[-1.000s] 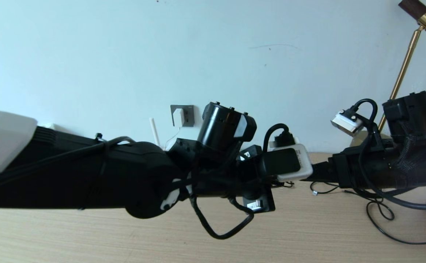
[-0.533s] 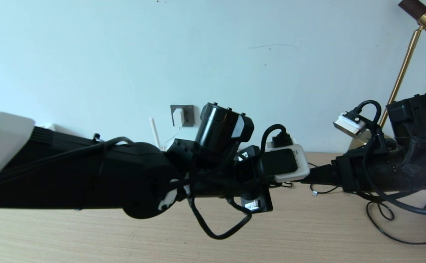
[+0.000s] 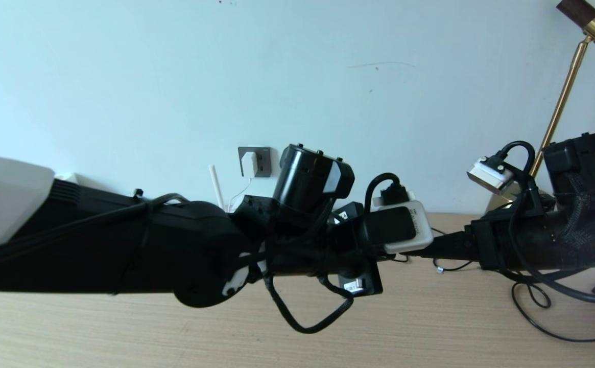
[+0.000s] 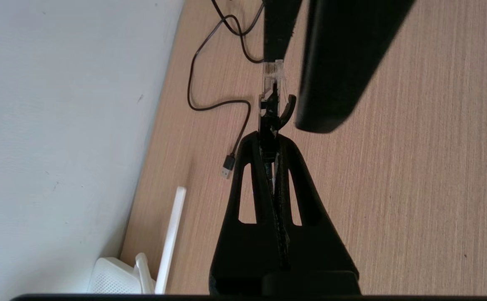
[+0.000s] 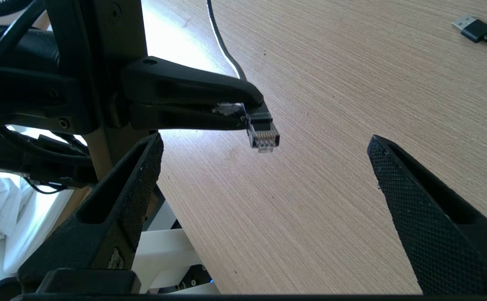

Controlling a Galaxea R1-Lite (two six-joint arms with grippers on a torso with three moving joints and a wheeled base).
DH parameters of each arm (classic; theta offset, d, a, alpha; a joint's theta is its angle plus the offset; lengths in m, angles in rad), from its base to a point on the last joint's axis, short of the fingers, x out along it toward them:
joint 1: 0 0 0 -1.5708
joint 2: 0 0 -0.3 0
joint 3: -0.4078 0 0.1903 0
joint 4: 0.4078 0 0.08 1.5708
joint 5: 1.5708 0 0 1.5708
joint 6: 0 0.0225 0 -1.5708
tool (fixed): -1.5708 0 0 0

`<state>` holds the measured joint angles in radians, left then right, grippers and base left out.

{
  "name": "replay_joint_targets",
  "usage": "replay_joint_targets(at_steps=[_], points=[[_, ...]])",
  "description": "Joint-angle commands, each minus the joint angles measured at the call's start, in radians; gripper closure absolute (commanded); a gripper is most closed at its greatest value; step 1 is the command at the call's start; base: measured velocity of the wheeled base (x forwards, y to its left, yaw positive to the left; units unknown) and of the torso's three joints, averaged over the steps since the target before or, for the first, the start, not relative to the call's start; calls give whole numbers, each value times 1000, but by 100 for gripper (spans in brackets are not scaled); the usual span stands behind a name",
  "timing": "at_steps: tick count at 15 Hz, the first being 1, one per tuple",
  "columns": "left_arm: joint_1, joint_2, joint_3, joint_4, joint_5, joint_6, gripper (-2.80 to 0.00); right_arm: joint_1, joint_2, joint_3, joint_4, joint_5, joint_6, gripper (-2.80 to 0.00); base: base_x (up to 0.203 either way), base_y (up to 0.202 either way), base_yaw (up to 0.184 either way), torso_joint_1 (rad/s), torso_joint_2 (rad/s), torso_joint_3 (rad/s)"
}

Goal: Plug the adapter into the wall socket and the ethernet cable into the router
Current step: Hand it to the other hand

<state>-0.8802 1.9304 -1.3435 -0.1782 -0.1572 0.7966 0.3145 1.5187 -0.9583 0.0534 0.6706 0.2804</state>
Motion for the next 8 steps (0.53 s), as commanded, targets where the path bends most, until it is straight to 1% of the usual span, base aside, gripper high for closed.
replay_joint_targets(at_steps=[1, 8], points=[[-2, -5, 11, -1, -1, 4, 0, 0, -2, 0, 0, 4, 0, -280, 0, 0, 0, 0, 0, 0], [-6, -7, 17, -1, -1, 4, 0, 2, -2, 0, 0, 4, 0, -280, 0, 0, 0, 0, 0, 0]])
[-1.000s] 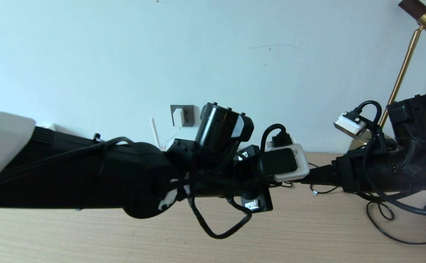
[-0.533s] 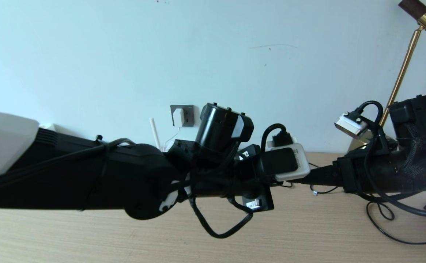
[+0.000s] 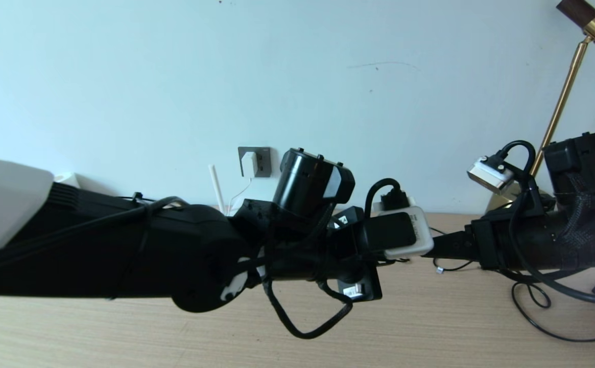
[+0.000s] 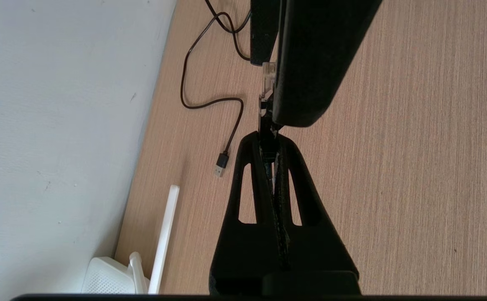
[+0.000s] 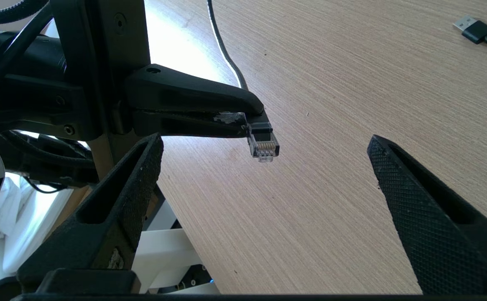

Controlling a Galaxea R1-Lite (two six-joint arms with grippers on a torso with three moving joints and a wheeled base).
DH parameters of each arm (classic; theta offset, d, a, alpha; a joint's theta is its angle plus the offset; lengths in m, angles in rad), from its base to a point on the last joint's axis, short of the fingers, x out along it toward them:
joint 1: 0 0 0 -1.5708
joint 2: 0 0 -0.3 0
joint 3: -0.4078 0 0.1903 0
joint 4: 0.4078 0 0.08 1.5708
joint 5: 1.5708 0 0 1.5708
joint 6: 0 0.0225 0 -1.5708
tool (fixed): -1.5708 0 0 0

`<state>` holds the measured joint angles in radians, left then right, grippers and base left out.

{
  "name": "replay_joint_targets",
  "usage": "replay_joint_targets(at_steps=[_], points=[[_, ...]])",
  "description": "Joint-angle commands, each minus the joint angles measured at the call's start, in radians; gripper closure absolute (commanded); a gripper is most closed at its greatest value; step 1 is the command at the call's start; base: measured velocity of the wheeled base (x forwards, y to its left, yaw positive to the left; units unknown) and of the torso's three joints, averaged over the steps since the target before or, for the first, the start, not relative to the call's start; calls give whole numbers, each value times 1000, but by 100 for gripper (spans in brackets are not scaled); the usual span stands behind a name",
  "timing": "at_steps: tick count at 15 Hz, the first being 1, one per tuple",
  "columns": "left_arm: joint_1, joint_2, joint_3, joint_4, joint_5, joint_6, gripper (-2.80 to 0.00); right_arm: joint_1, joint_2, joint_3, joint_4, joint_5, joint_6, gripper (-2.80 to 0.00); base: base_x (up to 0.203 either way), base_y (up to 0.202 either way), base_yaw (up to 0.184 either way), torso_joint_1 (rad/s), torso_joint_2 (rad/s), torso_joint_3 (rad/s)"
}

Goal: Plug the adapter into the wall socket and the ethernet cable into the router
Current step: Hand it to the other hand

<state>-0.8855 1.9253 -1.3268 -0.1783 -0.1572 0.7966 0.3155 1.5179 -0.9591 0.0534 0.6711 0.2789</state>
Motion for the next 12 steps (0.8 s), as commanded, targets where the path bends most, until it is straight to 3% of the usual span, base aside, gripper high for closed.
replay_joint_targets(at_steps=[1, 2, 12], points=[[-3, -2, 0, -1, -2, 4, 0, 0, -1, 0, 0, 4, 2, -280, 0, 0, 0, 0, 0, 0], [-6, -2, 0, -2, -4, 4, 0, 0, -1, -1, 0, 4, 2, 0, 0, 0, 0, 0, 0, 0], [-18, 0, 1, -20, -21, 4, 0, 37, 7, 2, 2, 2, 3, 0, 0, 0, 0, 0, 0, 0]])
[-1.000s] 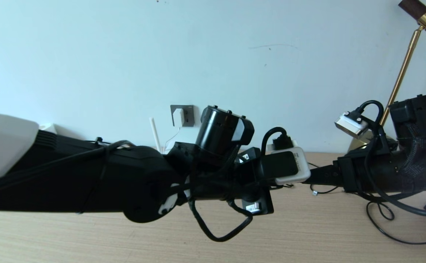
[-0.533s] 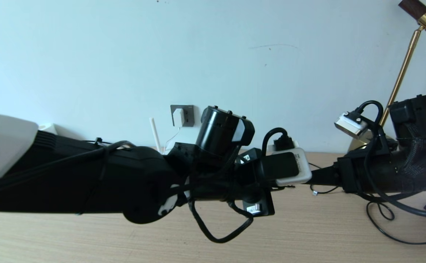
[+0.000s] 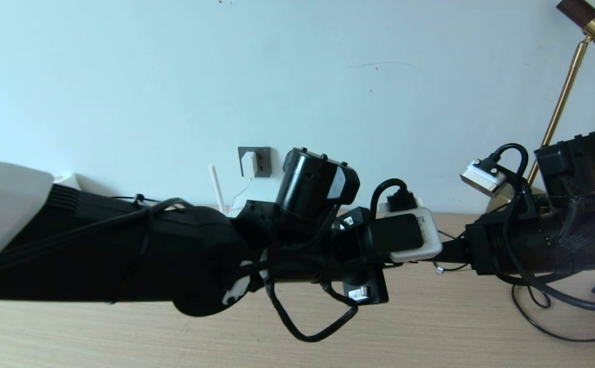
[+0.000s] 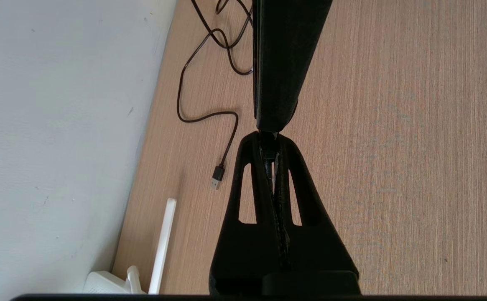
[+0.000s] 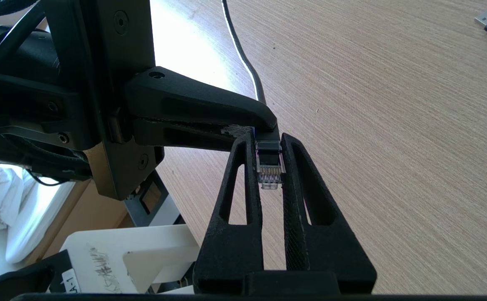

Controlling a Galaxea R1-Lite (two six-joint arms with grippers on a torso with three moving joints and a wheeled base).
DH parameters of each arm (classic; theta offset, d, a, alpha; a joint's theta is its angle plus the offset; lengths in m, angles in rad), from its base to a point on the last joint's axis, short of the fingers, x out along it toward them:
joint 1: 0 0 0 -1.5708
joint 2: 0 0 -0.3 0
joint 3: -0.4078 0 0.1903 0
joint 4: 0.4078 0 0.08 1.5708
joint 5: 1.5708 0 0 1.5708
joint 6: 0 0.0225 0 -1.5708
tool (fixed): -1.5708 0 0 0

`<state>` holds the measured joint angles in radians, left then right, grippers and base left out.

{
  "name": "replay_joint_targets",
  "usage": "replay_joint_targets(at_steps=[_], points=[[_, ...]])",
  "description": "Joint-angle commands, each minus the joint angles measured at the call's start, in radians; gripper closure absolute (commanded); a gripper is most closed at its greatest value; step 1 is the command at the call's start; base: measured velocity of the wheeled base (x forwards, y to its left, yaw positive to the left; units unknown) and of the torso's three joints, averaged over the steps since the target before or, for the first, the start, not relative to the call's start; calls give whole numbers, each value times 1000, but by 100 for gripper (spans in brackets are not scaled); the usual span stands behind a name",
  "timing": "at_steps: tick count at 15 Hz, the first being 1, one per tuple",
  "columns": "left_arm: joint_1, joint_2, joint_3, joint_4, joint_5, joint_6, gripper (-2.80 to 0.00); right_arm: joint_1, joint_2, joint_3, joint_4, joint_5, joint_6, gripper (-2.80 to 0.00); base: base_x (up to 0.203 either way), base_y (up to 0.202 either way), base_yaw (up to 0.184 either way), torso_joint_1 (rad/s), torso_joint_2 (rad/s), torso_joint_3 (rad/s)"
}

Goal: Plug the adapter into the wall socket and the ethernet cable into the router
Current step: Hand it to the other hand

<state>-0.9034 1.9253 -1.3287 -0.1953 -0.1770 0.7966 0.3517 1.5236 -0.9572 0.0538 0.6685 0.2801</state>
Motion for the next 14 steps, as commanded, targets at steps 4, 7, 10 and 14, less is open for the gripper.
replay_joint_targets(at_steps=[4, 7, 10, 14], points=[[0, 3, 3, -6, -1, 4, 0, 1, 0, 9, 1, 5, -1, 0, 0, 0, 0, 0, 0, 0], [0, 3, 2, -33, -2, 1, 0, 3, 0, 14, 0, 5, -2, 0, 0, 0, 0, 0, 0, 0], [0, 0, 6, -29, -2, 0, -280, 1, 0, 15, 1, 5, -2, 0, 0, 0, 0, 0, 0, 0], [-9, 0, 16, -33, -8, -7, -280, 1, -3, 20, 1, 3, -1, 0, 0, 0, 0, 0, 0, 0]])
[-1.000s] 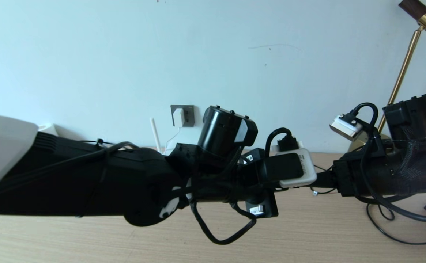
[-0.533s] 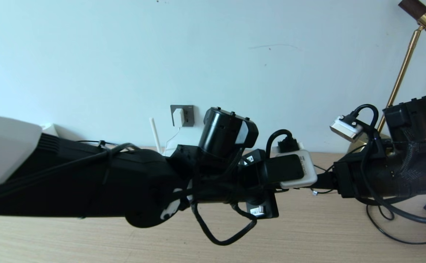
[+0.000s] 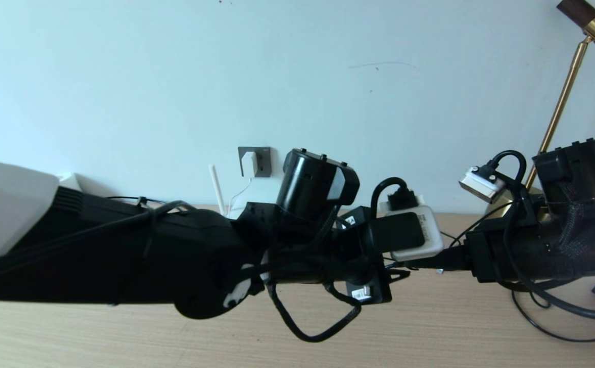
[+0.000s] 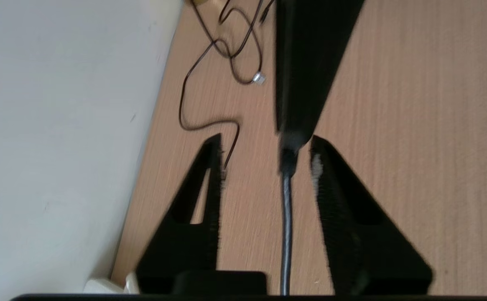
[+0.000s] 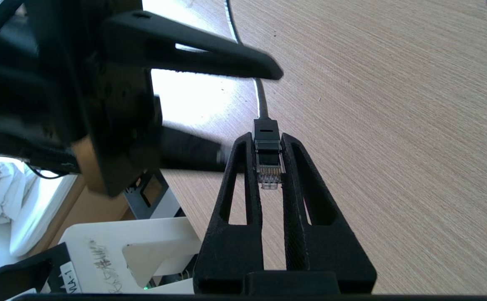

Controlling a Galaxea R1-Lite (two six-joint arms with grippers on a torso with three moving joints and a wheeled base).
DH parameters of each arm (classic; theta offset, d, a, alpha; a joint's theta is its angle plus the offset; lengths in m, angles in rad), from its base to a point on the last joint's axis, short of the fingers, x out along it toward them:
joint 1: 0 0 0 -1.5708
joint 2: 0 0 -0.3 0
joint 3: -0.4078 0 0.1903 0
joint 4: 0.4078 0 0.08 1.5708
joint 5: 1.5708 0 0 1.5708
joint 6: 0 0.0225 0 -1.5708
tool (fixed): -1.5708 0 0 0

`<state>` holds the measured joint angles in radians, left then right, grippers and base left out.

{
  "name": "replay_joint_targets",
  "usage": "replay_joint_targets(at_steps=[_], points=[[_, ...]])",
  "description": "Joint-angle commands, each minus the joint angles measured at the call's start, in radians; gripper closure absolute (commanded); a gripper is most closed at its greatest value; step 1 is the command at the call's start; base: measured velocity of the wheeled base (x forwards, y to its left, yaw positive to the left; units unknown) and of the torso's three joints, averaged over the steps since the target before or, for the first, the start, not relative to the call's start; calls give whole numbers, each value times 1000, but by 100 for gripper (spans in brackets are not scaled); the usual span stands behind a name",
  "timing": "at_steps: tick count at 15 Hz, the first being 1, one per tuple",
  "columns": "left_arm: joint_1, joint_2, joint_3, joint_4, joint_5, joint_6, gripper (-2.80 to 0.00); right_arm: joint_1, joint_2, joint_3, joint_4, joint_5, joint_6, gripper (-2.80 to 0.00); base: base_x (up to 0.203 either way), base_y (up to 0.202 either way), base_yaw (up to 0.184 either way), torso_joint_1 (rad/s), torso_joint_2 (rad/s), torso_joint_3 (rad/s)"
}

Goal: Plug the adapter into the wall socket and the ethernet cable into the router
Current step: Hand it to the other hand

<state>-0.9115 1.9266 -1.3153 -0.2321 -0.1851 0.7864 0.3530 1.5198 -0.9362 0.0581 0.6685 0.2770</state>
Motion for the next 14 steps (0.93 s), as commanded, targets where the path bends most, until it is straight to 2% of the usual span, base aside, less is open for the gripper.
replay_joint_targets(at_steps=[1, 3, 7, 10, 12, 13, 14], points=[[-1, -3, 3, 4, 1, 3, -280, 0, 0, -1, -3, 3, 2, 0, 0, 0, 0, 0, 0, 0], [-1, -24, 22, 0, 2, 6, -280, -4, -3, -9, -3, 4, 24, 0, 0, 0, 0, 0, 0, 0], [9, -170, 131, -1, 1, 1, -280, -7, -3, -27, -67, 14, 168, 0, 0, 0, 0, 0, 0, 0], [75, -305, 234, -21, -13, -20, -280, -13, -1, -40, -93, 50, 294, 0, 0, 0, 0, 0, 0, 0], [171, -378, 360, -115, -53, -62, -280, -22, 6, -65, -93, 57, 402, 0, 0, 0, 0, 0, 0, 0], [216, -403, 427, -206, -64, -98, -280, -26, 12, -90, -91, 84, 481, 0, 0, 0, 0, 0, 0, 0], [258, -417, 484, -344, -71, -144, -280, -31, 23, -119, -90, 130, 569, 0, 0, 0, 0, 0, 0, 0]])
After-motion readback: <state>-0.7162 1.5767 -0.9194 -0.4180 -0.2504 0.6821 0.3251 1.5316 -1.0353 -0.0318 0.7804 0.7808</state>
